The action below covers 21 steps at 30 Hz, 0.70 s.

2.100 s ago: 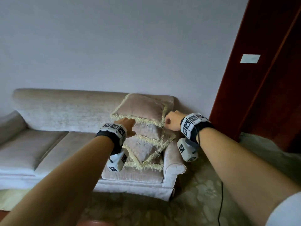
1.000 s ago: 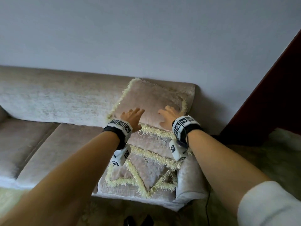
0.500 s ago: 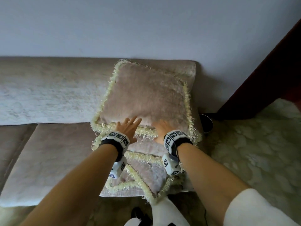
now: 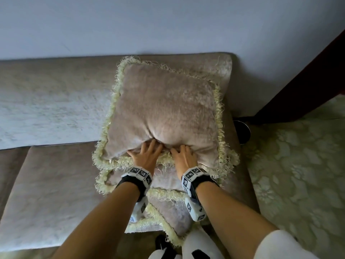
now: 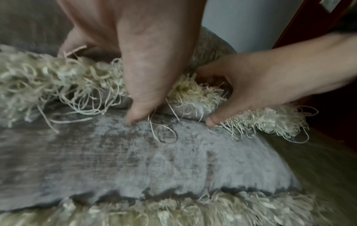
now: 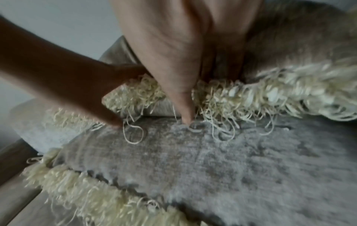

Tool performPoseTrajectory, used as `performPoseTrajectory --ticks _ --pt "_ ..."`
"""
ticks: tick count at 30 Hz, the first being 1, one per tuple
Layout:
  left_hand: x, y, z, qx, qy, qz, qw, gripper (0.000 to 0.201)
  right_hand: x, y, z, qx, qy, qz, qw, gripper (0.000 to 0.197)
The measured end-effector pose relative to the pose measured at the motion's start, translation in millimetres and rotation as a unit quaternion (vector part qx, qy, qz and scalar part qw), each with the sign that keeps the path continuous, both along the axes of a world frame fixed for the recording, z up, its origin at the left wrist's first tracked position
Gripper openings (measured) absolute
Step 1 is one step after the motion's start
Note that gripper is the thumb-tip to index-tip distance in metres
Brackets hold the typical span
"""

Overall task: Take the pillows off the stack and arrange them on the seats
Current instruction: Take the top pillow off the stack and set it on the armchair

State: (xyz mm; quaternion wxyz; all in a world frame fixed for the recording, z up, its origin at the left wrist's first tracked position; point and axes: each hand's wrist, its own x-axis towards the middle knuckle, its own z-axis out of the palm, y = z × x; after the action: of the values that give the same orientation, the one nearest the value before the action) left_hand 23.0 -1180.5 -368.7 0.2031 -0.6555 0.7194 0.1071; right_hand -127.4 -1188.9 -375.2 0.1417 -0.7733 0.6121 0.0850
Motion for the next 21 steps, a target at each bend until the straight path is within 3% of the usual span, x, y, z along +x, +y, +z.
performPoseTrajectory --ticks 4,7,11,16,21 --pt "-0.4 6.7 0.7 -0.03 -0.017 -0.015 0.999 0.09 8.7 -0.5 6.0 -0.012 -0.017 -0.028 0.999 0.039" --pt "4.1 13.0 6.6 -0.068 -0.001 -0.023 0.997 0.077 6.4 -3.6 22.7 -0.011 -0.045 -0.022 0.999 0.028" --pt "5.5 22.7 21.6 -0.115 0.012 -0.021 0.993 0.063 2.2 5.3 48.1 0.006 -0.077 -0.038 0.996 0.03" --pt "-4.0 31.0 73.7 -0.185 -0.002 -0.053 0.981 0.062 -0.7 25.0 89.5 -0.012 -0.152 -0.061 0.986 0.045" --pt "-1.8 34.3 137.9 -0.242 -0.012 -0.048 0.969 0.054 -1.2 34.2 153.3 -0.131 -0.194 -0.075 0.969 0.037"
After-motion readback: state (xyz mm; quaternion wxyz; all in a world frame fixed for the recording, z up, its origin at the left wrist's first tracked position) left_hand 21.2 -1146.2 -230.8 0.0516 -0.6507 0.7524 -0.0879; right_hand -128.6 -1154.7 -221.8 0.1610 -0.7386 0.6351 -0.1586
